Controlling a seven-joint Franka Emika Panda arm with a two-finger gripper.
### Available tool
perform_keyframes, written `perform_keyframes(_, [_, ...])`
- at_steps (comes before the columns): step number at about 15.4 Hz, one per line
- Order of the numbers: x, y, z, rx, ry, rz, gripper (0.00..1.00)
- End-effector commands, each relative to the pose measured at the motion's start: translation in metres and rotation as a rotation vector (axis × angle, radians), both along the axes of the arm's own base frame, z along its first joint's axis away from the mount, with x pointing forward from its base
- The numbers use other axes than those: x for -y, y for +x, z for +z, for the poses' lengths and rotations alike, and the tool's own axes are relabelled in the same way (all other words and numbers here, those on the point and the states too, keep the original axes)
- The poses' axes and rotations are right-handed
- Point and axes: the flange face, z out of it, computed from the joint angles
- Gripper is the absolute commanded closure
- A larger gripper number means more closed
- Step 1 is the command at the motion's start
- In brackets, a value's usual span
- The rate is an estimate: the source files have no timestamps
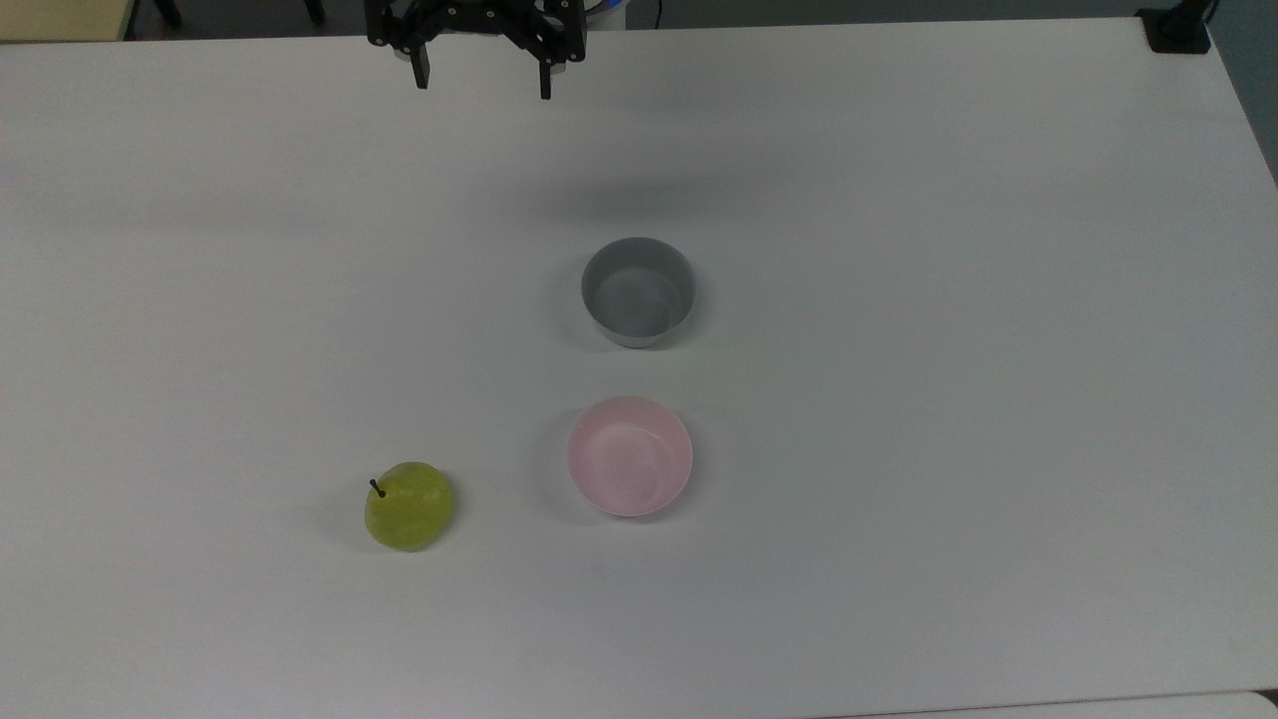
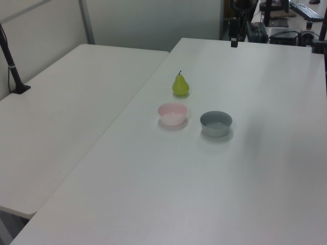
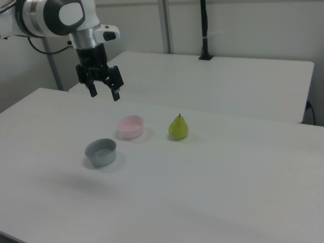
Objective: Place the pear in the bowl
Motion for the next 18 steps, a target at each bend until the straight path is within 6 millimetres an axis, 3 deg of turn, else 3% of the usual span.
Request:
perform_keyframes(1, [0.0016,-0.008,0.0021,-0.018,0.007,0.024,0.0])
perform_keyframes(18, [0.0034,-0.0058,0.0003,-0.009,0.006,0.023,0.0])
